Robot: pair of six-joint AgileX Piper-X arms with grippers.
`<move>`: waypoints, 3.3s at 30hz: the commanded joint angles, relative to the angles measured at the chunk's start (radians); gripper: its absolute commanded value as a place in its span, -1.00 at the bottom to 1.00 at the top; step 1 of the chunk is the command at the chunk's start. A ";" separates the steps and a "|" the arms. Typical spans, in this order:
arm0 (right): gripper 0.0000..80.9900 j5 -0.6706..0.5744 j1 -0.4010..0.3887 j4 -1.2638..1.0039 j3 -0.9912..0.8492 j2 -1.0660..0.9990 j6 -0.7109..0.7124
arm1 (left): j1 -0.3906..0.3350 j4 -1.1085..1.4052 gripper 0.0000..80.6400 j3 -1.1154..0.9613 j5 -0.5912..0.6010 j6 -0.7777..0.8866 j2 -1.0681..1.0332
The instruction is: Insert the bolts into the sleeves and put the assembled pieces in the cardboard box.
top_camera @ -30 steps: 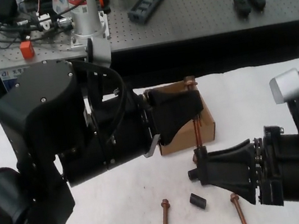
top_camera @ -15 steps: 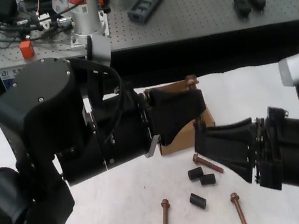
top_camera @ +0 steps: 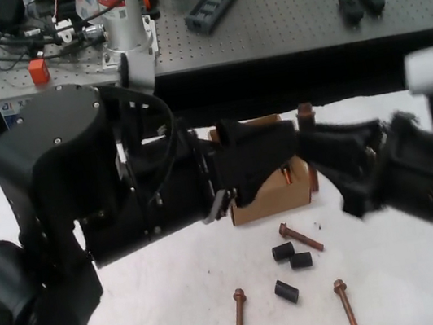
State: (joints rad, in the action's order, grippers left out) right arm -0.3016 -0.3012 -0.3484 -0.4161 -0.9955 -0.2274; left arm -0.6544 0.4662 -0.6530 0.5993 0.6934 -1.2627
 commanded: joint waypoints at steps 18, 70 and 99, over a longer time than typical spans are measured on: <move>-0.99 0.360 0.044 0.557 -0.907 -0.992 0.183 | 0.095 -0.303 0.32 -0.002 -0.155 -0.247 0.009; -0.10 0.378 -0.028 1.002 -0.411 -0.657 0.018 | 0.095 -0.315 0.32 -0.002 -0.192 -0.275 0.009; -0.99 0.380 0.067 1.180 -0.362 -0.251 0.093 | 0.050 -0.837 0.20 -0.363 -0.143 -0.722 -0.294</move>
State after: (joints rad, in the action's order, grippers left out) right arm 0.0802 -0.2824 0.7724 -0.7975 -1.3516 -0.1521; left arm -0.5911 -0.2586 -0.9218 0.4478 0.0916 -1.4822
